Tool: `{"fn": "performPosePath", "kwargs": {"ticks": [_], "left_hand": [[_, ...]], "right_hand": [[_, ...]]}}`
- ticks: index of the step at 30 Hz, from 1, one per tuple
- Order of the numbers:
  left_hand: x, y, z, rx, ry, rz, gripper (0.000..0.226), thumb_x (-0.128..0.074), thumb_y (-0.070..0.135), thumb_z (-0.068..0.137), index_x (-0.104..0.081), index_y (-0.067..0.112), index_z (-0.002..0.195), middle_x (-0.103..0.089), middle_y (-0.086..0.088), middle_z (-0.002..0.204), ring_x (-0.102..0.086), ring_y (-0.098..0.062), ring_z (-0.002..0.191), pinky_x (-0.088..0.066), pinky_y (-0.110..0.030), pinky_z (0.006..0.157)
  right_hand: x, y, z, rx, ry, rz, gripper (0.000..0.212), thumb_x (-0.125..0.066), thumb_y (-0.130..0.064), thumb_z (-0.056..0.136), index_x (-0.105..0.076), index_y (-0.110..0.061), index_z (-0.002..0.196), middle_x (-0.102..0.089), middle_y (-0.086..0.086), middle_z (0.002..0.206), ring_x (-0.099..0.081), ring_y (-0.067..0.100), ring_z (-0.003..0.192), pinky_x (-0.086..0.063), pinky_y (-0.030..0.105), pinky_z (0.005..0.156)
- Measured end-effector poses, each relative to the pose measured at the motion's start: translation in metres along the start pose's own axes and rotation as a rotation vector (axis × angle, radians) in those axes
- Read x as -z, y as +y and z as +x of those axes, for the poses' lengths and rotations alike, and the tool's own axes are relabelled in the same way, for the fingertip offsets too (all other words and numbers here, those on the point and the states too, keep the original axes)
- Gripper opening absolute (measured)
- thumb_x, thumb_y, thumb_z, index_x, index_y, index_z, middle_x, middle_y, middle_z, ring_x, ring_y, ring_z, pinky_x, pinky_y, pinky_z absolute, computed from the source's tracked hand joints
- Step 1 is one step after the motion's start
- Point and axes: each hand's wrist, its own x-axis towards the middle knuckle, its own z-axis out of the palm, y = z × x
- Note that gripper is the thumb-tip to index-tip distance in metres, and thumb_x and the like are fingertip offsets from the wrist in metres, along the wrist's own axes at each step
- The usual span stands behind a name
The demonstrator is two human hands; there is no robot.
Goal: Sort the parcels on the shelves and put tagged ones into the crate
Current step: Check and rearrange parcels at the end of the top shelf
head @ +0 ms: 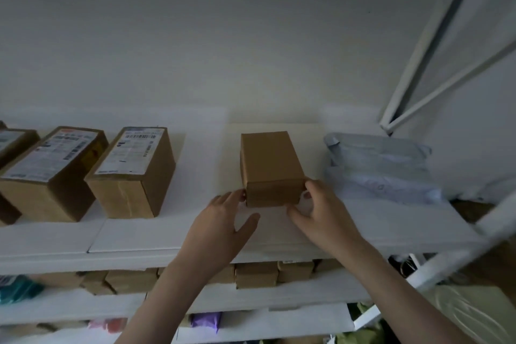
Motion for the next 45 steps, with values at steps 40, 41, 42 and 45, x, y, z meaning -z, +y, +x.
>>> {"fn": "performPosePath", "kwargs": {"ticks": [40, 41, 42, 45], "left_hand": [[0.043, -0.034, 0.06, 0.132, -0.007, -0.099, 0.066, -0.075, 0.045, 0.076, -0.05, 0.027, 0.135, -0.058, 0.002, 0.124, -0.059, -0.018, 0.109, -0.052, -0.038, 0.091], [0.043, -0.032, 0.061, 0.142, -0.006, -0.093, 0.066, -0.075, 0.045, 0.076, -0.05, 0.027, 0.134, -0.058, 0.002, 0.124, -0.06, -0.018, 0.109, -0.052, -0.039, 0.091], [0.041, -0.031, 0.062, 0.148, -0.002, -0.076, 0.066, -0.075, 0.046, 0.076, -0.05, 0.027, 0.134, -0.058, 0.002, 0.123, -0.06, -0.019, 0.108, -0.052, -0.039, 0.091], [0.035, -0.026, 0.06, 0.133, 0.041, -0.014, 0.069, -0.077, 0.048, 0.074, -0.048, 0.028, 0.134, -0.059, 0.002, 0.12, -0.061, -0.021, 0.106, -0.053, -0.039, 0.086]], "right_hand": [[-0.028, -0.062, 0.069, 0.108, -0.087, 0.378, 0.082, -0.087, -0.026, 0.072, -0.044, -0.035, 0.141, -0.056, -0.02, 0.126, -0.058, -0.005, 0.104, -0.055, 0.024, 0.088], [-0.027, -0.061, 0.072, 0.084, -0.137, 0.396, 0.07, -0.089, -0.028, 0.07, -0.053, -0.042, 0.128, -0.064, -0.023, 0.117, -0.062, -0.006, 0.099, -0.056, 0.028, 0.087], [-0.026, -0.061, 0.074, 0.058, -0.189, 0.384, 0.061, -0.09, -0.032, 0.069, -0.059, -0.044, 0.12, -0.069, -0.022, 0.11, -0.064, -0.005, 0.095, -0.056, 0.029, 0.087], [-0.026, -0.058, 0.075, 0.054, -0.23, 0.232, 0.056, -0.086, -0.042, 0.072, -0.062, -0.038, 0.123, -0.07, -0.014, 0.111, -0.067, 0.008, 0.098, -0.056, 0.034, 0.087]]}}
